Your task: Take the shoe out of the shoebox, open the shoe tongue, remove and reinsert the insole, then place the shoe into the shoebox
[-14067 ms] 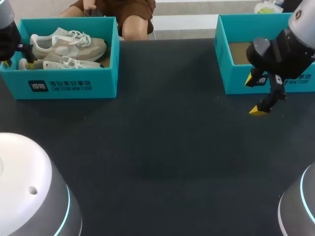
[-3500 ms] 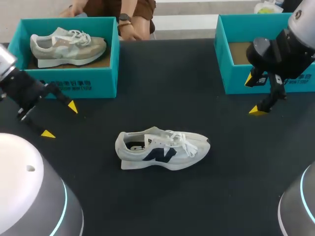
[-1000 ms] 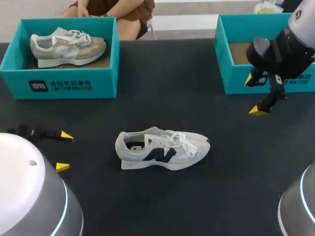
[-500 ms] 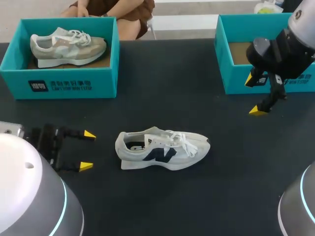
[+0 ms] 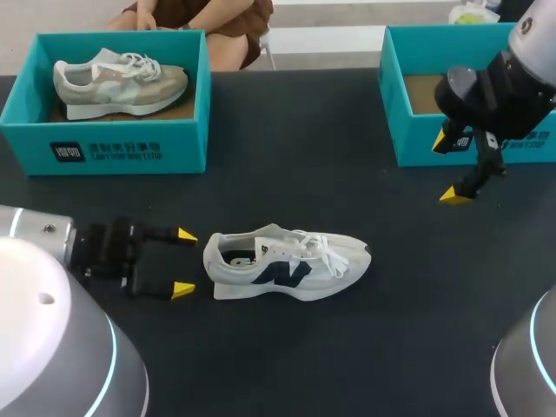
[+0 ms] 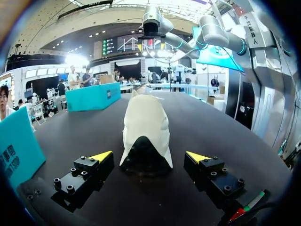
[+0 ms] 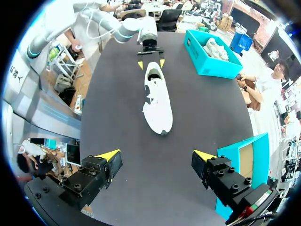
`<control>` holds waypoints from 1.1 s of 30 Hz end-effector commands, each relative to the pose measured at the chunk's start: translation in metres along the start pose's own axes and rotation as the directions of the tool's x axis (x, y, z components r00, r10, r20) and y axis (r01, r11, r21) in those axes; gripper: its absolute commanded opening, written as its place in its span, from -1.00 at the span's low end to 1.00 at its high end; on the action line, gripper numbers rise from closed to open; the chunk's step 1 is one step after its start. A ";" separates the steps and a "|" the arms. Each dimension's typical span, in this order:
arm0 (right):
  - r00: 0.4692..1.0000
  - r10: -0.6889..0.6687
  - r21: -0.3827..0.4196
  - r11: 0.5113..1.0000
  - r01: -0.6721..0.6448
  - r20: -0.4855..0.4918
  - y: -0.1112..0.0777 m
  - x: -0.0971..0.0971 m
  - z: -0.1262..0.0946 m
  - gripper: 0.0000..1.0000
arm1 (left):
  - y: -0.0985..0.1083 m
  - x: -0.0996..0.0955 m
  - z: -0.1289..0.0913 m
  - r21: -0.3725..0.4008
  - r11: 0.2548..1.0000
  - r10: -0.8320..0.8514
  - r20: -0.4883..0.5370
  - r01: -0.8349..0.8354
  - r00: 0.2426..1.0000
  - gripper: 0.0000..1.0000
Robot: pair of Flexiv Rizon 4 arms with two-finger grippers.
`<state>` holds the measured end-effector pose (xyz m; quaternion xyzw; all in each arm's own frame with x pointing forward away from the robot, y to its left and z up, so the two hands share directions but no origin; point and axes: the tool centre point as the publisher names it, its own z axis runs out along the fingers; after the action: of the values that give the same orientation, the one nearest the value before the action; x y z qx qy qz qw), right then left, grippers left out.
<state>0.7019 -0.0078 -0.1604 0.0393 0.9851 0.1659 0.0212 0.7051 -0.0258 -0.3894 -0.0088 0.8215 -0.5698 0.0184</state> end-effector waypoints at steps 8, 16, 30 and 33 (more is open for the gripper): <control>1.000 0.000 0.003 1.000 0.000 -0.003 0.001 -0.002 0.001 1.00 | 0.004 -0.004 0.031 -0.008 1.000 0.004 0.018 -0.004 1.000 1.00; 1.000 0.000 0.003 1.000 0.000 -0.003 0.001 -0.002 0.001 1.00 | 0.005 -0.008 0.044 -0.020 1.000 -0.005 0.011 0.005 1.000 1.00; 1.000 0.000 0.003 1.000 0.000 -0.003 0.001 -0.002 0.001 1.00 | 0.008 -0.003 0.068 -0.022 0.999 -0.025 -0.010 0.025 1.000 1.00; 1.000 0.000 0.003 1.000 0.000 -0.003 0.001 -0.002 0.001 1.00 | 0.010 -0.003 0.070 -0.027 0.999 -0.028 -0.010 0.028 1.000 0.47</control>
<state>0.7019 -0.0078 -0.1604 0.0392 0.9851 0.1659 0.0212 0.7110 -0.0831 -0.4181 -0.0174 0.8283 -0.5600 0.0070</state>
